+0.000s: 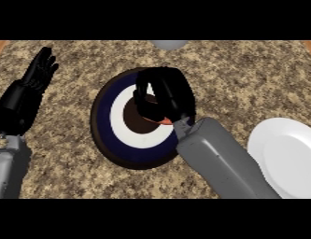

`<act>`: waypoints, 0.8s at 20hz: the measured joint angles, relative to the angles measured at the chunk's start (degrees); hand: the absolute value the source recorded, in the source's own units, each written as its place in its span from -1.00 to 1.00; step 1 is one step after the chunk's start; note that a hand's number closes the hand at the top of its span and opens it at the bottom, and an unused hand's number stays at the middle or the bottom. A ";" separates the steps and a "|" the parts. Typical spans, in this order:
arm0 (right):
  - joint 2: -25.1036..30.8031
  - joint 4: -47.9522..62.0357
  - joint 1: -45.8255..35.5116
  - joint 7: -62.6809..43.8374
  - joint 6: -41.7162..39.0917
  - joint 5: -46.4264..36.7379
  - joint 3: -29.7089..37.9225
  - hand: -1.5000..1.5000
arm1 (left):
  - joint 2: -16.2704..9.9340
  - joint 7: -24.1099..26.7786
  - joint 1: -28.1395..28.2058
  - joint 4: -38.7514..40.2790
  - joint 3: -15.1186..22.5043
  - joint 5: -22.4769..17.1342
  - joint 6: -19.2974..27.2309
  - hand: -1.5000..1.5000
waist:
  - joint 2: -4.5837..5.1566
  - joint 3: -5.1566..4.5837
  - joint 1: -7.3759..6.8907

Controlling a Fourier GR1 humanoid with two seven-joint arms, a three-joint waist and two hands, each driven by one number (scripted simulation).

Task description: Pick the sweet potato from the plate and place it in the plate

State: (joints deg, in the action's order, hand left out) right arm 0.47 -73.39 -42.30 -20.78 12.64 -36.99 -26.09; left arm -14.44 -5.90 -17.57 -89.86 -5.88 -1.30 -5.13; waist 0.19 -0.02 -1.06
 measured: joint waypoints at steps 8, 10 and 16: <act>-0.40 17.30 -8.50 2.46 10.28 14.53 -4.38 -1.00 | 0.17 -0.53 -0.26 -0.66 0.15 -0.24 -0.81 0.00 | 0.28 0.01 -1.29; -0.42 20.20 -10.08 4.92 11.87 19.08 -5.38 -1.00 | -0.29 0.19 -0.59 0.07 -0.28 -0.65 -1.61 0.00 | 0.40 0.02 -1.66; -0.46 22.43 -12.37 12.52 19.17 31.22 -6.96 -1.00 | 0.25 -0.68 -1.57 -0.11 0.34 -0.32 -1.49 0.00 | 0.52 0.04 -2.33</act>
State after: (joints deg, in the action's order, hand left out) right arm 0.01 -50.97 -54.67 -8.26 31.80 -5.77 -33.05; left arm -14.19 -6.58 -19.15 -89.97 -5.54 -1.62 -6.61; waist 0.71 0.02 -3.39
